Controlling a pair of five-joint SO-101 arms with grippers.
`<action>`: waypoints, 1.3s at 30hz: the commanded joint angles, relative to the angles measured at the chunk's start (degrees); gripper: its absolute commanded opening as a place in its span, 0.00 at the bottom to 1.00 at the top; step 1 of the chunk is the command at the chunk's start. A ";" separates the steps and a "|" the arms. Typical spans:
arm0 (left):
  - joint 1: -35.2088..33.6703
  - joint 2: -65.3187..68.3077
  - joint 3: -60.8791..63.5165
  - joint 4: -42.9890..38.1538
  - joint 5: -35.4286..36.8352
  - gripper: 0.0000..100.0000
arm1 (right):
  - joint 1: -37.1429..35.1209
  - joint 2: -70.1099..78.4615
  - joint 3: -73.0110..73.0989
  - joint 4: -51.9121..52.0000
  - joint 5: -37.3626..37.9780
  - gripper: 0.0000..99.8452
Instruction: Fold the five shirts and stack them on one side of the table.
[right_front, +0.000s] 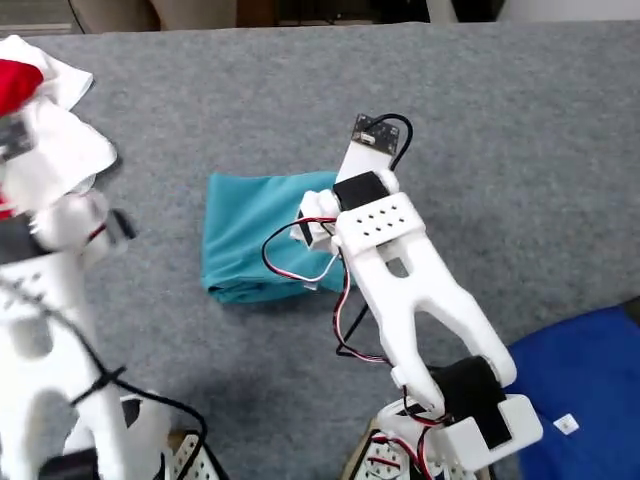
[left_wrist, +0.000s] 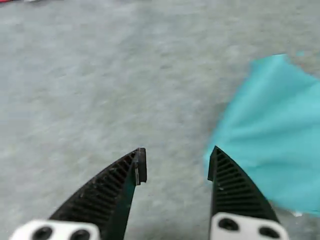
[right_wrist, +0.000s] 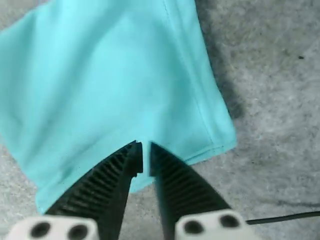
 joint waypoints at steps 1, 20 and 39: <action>9.14 7.69 -3.69 -7.38 5.80 0.20 | 1.45 -3.30 1.27 -3.78 -1.58 0.01; 19.60 66.77 -36.75 -17.85 6.15 0.03 | 4.09 -3.21 23.16 -25.76 -1.05 0.01; 14.15 95.96 -89.58 14.07 1.32 0.02 | 10.51 -3.74 19.21 -21.19 8.35 0.01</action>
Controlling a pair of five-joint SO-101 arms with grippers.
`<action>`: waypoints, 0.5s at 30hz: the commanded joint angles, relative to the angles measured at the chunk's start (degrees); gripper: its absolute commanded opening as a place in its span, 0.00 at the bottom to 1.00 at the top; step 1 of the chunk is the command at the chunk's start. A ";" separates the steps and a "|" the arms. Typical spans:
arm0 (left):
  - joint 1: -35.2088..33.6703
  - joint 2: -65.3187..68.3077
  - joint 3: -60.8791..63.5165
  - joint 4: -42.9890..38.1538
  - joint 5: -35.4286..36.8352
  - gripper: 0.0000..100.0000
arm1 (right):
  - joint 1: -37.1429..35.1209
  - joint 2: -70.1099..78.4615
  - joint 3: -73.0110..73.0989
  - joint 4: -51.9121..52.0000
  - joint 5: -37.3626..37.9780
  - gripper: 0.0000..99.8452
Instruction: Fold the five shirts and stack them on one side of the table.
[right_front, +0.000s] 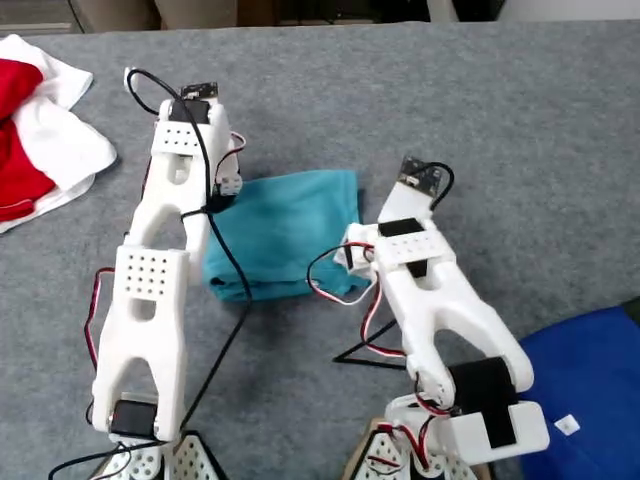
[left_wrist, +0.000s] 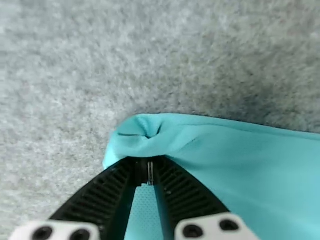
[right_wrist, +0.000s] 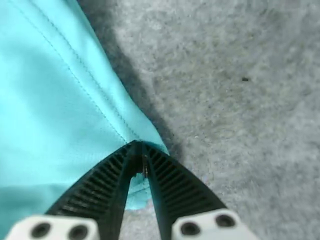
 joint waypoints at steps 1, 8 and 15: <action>-2.73 -0.13 -4.66 1.41 -0.62 0.02 | -1.98 -3.56 -7.34 4.84 0.26 0.01; -2.55 -8.84 -0.44 1.41 -1.58 0.02 | -5.67 -3.65 -21.23 19.60 -0.09 0.01; -1.23 -24.13 10.55 1.41 -8.26 0.02 | -12.26 -3.65 -28.35 32.79 -8.62 0.01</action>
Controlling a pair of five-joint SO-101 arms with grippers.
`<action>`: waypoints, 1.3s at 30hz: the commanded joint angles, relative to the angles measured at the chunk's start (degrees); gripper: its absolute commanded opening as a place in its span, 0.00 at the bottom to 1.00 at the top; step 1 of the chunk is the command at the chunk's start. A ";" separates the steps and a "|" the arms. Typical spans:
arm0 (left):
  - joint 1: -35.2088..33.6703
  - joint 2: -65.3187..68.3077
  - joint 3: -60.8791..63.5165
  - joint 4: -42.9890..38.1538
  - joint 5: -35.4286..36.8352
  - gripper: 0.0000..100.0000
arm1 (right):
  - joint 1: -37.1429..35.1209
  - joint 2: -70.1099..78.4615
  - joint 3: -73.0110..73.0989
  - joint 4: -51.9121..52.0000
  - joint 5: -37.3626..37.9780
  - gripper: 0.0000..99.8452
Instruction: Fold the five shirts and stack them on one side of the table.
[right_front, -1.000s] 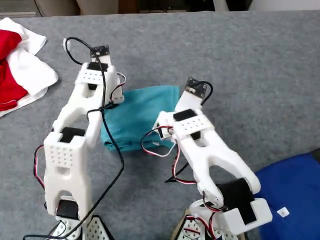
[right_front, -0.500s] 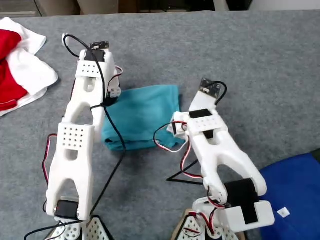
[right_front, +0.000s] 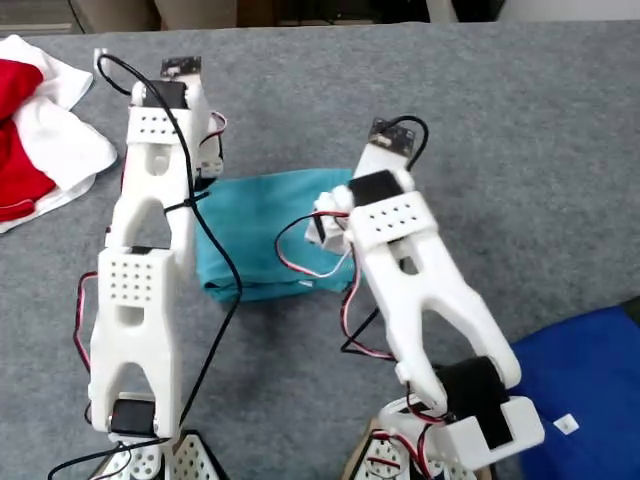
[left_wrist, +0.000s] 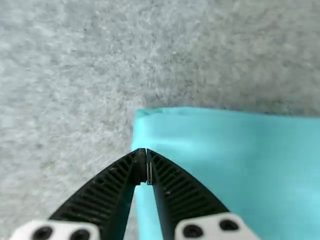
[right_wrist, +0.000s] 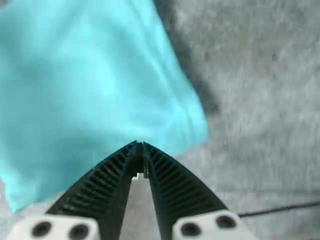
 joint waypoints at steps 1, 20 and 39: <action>0.79 -12.53 6.51 0.70 -2.81 0.02 | -4.00 -3.47 -3.74 4.92 -4.13 0.01; 10.90 -51.91 68.22 -5.63 -3.69 0.02 | -2.33 -3.12 14.64 -24.53 -8.53 0.01; 10.02 -52.53 87.65 -18.29 -0.62 0.02 | -1.89 1.45 24.84 -41.05 -10.64 0.01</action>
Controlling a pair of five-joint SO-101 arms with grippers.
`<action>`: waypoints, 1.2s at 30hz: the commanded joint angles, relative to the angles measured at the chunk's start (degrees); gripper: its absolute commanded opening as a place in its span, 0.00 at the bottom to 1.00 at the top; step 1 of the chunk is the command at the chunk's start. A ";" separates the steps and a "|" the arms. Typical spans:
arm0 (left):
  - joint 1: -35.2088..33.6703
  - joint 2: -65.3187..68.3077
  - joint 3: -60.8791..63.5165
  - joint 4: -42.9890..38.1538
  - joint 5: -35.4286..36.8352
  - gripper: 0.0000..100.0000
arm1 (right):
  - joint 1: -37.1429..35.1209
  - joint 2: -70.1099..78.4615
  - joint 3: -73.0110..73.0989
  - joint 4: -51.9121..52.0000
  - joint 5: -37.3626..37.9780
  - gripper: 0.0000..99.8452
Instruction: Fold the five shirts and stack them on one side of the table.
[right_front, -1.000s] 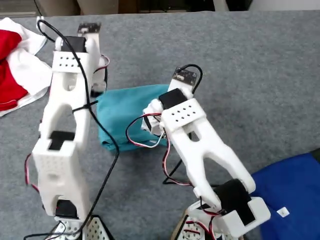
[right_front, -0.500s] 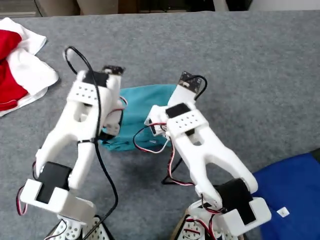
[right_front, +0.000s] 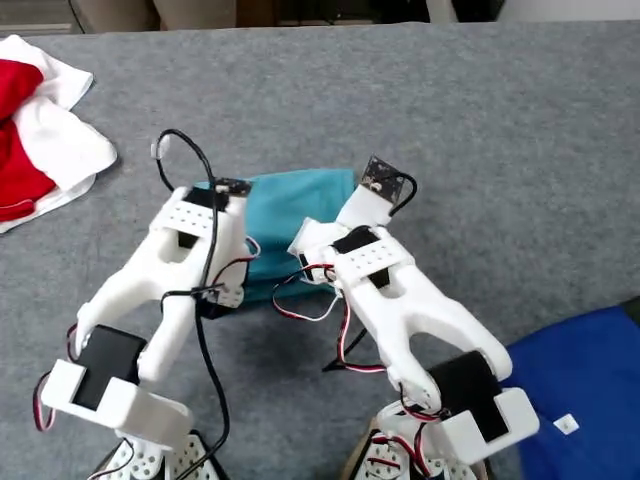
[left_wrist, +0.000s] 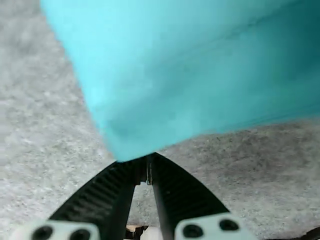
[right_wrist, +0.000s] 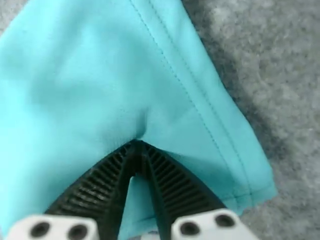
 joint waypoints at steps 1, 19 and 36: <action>-2.64 -2.86 -3.52 4.22 0.09 0.02 | 1.01 -1.27 -1.63 3.16 -0.53 0.01; -19.87 -2.95 -24.97 18.20 -4.31 0.02 | 0.48 -33.89 -11.65 17.41 -0.35 0.01; -27.16 -54.81 2.81 17.76 -12.31 0.02 | 0.13 -34.42 -18.07 44.22 5.98 0.01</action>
